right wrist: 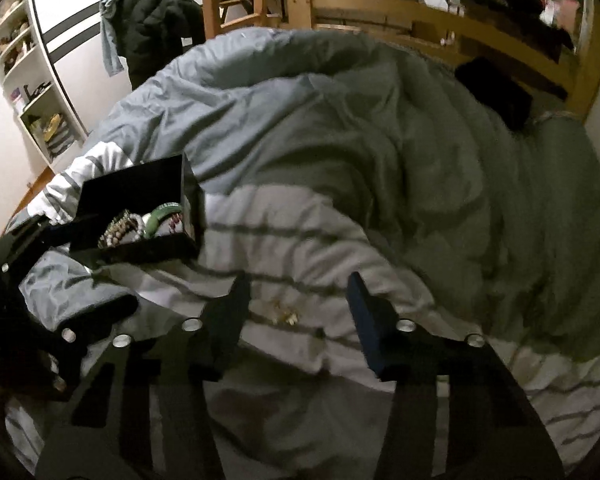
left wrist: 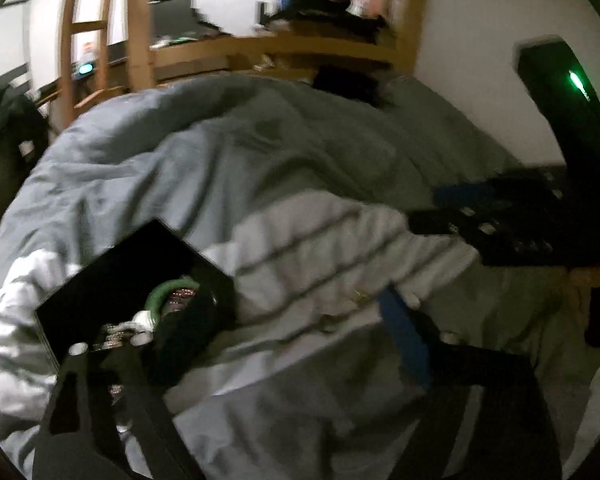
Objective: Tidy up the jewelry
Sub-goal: 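Reach the left tool to the silver ring while the right tool reaches the gold flower charm, then grasp the silver ring with the left tool while the right tool grasps the gold flower charm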
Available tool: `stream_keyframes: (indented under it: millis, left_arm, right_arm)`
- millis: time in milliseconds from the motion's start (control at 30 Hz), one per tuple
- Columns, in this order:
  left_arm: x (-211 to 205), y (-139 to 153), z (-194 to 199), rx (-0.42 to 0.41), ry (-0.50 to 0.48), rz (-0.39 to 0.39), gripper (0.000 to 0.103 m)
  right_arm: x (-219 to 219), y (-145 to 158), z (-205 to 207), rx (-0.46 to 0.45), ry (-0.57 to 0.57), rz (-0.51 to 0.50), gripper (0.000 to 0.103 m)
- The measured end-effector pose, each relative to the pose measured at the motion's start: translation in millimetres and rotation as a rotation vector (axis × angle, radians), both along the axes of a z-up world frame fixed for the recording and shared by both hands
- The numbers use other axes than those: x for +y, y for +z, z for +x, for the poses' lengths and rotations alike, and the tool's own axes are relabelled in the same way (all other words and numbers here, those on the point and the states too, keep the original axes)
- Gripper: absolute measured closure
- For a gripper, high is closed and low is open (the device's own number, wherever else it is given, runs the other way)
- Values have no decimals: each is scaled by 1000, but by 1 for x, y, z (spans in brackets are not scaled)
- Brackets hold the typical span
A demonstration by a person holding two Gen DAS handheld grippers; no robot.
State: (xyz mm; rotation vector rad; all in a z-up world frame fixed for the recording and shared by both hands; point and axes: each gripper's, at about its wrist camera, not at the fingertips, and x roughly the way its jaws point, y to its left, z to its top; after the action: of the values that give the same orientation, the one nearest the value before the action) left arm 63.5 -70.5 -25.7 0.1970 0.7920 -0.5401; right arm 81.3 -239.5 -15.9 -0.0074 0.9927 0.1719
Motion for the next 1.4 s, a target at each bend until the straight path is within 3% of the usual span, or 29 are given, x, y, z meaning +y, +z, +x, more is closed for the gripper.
stream_keyframes:
  millis: [67,233,400,467,600,733,867,1033,1400]
  left_arm:
    - [-10,-12,0,15,-34,28,44]
    - [-32,-50,8,65,-95,101,46]
    - [-45,-73,25,100,-120,120,48]
    - [-46,-78,33,118,-122,107,60]
    - [-47,-97,45,182,-126,102,66]
    - [-44,-104,47,210,-116,102,70]
    - [-40,-102,47,219,-107,87,83]
    - [-37,-98,43,212,-105,87,83]
    - [-26,-75,43,174,-66,62,83]
  right_arm:
    - [-1,-16,1,23,36,32,67]
    - [9,-67,14,96,135,78,68]
    - [14,-97,29,129,151,5,68]
    - [16,-105,33,126,149,-12,68]
    - [21,-116,37,130,164,-71,68]
    - [24,-120,36,145,186,-74,68]
    - [31,-122,33,146,205,-104,77]
    - [24,-115,30,134,165,-69,88]
    - [9,-94,20,72,141,17,88]
